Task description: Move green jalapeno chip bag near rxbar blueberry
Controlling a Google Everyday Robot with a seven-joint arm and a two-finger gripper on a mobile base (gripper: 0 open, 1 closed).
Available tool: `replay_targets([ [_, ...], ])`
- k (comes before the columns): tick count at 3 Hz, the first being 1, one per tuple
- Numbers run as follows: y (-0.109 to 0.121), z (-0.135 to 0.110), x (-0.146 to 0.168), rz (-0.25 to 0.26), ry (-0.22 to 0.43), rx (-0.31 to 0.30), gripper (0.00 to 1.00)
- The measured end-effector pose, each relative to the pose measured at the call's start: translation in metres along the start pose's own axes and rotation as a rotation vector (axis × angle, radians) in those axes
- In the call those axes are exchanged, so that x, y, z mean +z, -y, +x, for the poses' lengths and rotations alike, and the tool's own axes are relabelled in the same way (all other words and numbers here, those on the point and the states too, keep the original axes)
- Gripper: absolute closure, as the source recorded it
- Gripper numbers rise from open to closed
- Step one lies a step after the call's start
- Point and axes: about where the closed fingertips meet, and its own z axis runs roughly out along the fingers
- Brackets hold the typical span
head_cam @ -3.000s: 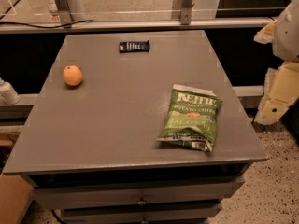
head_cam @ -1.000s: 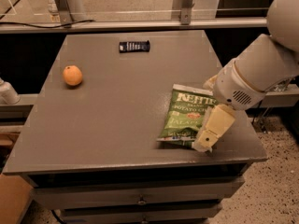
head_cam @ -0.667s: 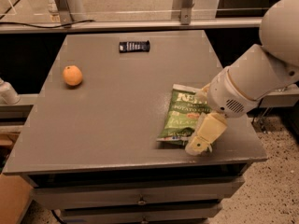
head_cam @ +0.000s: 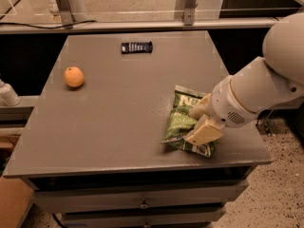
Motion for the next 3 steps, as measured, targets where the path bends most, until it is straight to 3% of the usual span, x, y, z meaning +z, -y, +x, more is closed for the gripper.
replay_targets([
  [1,0.014,-0.006,-0.006,0.040,0.002,-0.028,0.85],
  [2,0.053,-0.029,-0.034,0.128,0.016,-0.073,1.00],
  [3,0.053,-0.029,-0.034,0.128,0.016,-0.073,1.00],
])
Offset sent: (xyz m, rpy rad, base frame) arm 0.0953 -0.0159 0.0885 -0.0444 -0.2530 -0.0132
